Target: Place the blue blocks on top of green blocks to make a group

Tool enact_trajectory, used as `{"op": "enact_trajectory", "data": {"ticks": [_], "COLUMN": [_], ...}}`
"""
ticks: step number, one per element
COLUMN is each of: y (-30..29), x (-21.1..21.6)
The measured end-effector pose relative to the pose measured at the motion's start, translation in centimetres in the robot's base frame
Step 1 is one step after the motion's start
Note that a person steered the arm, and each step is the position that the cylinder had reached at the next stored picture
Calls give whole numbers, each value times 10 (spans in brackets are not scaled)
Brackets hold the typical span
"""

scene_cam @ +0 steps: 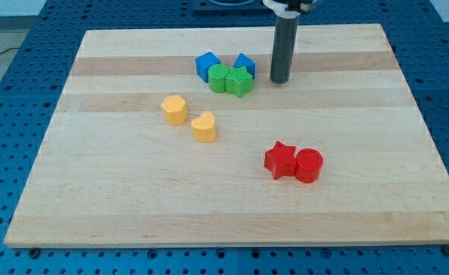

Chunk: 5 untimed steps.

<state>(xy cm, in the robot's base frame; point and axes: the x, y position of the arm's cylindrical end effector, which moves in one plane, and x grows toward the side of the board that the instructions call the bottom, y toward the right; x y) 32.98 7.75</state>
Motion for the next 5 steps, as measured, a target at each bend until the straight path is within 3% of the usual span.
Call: {"op": "enact_trajectory", "data": {"ticks": [5], "y": [-61], "x": [-13]}}
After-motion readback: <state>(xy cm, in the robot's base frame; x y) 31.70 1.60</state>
